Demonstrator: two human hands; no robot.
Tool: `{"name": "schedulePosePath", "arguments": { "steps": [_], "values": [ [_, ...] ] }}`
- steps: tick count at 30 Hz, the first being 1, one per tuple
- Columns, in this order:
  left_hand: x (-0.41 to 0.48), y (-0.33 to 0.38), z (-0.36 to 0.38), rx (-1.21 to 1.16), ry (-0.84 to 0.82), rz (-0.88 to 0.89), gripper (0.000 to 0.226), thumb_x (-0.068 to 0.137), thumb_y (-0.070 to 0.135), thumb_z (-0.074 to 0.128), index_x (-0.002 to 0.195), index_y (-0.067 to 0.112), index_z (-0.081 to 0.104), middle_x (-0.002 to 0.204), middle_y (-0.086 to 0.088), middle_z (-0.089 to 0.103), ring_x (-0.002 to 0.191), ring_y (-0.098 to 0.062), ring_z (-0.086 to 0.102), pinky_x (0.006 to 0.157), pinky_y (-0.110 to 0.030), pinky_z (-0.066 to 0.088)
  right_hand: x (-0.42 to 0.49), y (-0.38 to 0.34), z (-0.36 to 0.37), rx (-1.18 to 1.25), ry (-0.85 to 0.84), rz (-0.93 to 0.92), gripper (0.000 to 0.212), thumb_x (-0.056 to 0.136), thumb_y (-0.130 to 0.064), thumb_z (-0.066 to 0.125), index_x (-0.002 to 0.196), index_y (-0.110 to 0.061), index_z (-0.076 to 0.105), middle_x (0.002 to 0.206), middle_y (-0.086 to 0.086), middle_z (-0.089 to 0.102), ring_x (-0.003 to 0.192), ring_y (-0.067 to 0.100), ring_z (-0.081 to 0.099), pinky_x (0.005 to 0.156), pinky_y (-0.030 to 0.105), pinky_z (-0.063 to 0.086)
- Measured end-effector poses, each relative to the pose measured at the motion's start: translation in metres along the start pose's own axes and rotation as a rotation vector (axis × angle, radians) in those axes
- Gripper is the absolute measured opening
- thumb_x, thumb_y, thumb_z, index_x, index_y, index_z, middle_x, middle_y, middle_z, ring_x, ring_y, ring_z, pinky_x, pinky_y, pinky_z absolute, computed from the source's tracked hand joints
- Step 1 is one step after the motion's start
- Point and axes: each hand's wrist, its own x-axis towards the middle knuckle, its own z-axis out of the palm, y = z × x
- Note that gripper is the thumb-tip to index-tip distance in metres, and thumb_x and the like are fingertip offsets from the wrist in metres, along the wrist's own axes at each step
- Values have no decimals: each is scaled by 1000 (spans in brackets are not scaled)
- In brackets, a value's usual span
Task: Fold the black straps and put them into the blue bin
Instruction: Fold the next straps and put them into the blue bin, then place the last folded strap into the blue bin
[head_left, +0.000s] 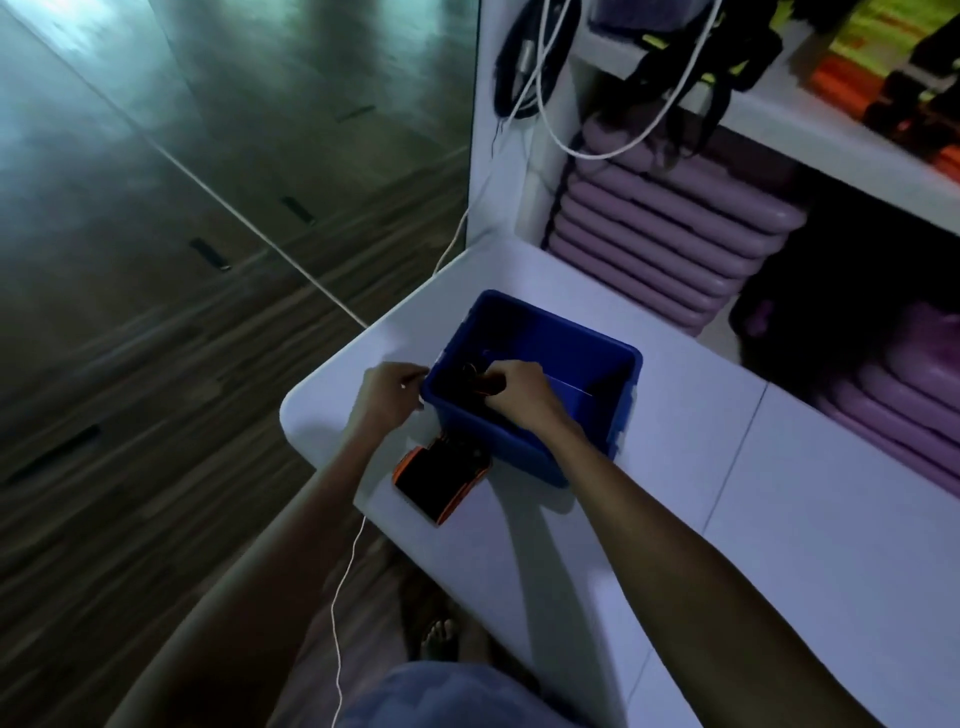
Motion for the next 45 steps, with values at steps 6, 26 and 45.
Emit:
{"name": "schedulePosePath", "arguments": {
  "steps": [6,26,45],
  "values": [
    [-8,0,4,-244,27,-27,34,82,3,47,100,17,73,69,-1,71,54,5,62,72,-26,55,11,10,17,32,-106,33,15,84,-15,63,96,-15,71,95,2,71,86,18,65,77,38,55],
    [-51,-44,23,-319,35,-179,28,96,23,45,115,9,61,102,-6,67,86,-20,65,73,-24,51,-76,2,23,90,548,-62,24,93,-43,48,101,-26,64,91,-6,57,81,14,56,69,32,48],
    [-104,-64,41,-227,-36,-180,23,91,17,56,110,10,66,103,-9,71,95,-23,66,85,-36,52,-95,19,157,600,140,401,38,64,-53,72,85,-22,65,90,-1,65,92,18,63,80,32,56]
  ]
}}
